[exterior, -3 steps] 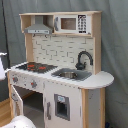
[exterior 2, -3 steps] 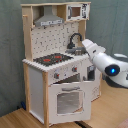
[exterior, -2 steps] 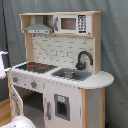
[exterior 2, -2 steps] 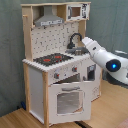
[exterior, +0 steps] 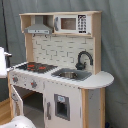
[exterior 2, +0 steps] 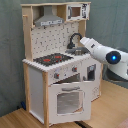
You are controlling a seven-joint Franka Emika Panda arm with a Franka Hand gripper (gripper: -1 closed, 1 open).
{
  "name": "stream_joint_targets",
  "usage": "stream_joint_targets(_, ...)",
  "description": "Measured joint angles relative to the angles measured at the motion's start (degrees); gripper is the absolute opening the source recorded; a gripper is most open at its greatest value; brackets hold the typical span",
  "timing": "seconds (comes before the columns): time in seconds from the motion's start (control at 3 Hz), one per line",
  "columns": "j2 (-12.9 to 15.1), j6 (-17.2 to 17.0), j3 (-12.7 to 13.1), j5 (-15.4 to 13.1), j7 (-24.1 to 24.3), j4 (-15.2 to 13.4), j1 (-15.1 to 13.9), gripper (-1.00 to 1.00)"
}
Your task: Play with the kitchen
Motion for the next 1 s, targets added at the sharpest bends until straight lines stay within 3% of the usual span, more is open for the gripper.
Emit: stream_joint_targets(1.0,4.5,-7.3,-3.4,8.1,-18.1,-0.1,1.1,1.00)
